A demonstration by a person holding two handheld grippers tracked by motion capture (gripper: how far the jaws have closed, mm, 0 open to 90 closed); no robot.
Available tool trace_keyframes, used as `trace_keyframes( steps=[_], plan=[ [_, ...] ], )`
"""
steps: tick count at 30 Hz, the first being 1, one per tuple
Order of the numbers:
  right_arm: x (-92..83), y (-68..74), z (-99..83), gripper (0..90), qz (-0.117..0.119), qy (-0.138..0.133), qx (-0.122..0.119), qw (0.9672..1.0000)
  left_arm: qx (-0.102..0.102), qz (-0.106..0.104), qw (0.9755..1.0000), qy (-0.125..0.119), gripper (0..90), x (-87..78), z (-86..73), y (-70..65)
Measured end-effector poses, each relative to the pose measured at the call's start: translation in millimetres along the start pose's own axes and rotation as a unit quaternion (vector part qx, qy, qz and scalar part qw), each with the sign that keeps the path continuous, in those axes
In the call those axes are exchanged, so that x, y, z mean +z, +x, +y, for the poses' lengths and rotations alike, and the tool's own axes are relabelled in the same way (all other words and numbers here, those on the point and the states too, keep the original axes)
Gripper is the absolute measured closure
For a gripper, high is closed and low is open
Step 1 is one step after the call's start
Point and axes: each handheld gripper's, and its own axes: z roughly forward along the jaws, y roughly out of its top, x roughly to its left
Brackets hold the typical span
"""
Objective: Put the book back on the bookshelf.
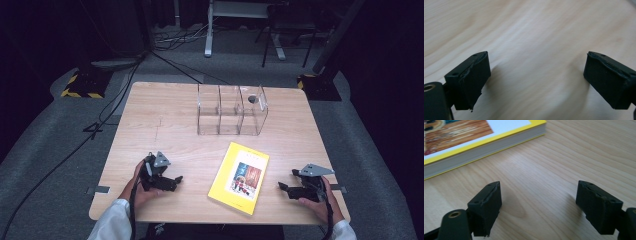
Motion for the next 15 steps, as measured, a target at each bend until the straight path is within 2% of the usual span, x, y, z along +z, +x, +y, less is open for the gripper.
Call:
trace_keyframes(
  steps=[2, 3, 5, 9, 15],
  plan=[
    [2.0, 5.1, 2.7, 21.0, 0.013, 0.003, -0.013, 0.9998, 0.024, -0.019, 0.9995, 0.003, 6.7, 4.0, 3.7, -9.3],
    [4.2, 9.1, 5.6, 20.8, 0.020, 0.008, -0.018, 0.9996, 0.031, -0.027, 0.9991, 0.011, 0.2, 6.6, 5.7, -13.5],
    [5.2, 10.9, 7.2, 20.5, 0.023, 0.011, -0.023, 0.9994, 0.051, -0.044, 0.9976, 0.011, 0.2, 9.5, 8.5, -22.1],
    [11.7, 18.9, 12.7, 19.1, 0.034, 0.011, -0.033, 0.9988, 0.059, -0.053, 0.9968, 0.012, 0.2, 13.3, 12.5, -32.3],
    [20.6, 28.3, 21.4, 19.1, 0.048, 0.013, -0.046, 0.9977, 0.079, -0.073, 0.9941, 0.011, 0.3, 18.2, 17.3, -41.0]
  ],
)
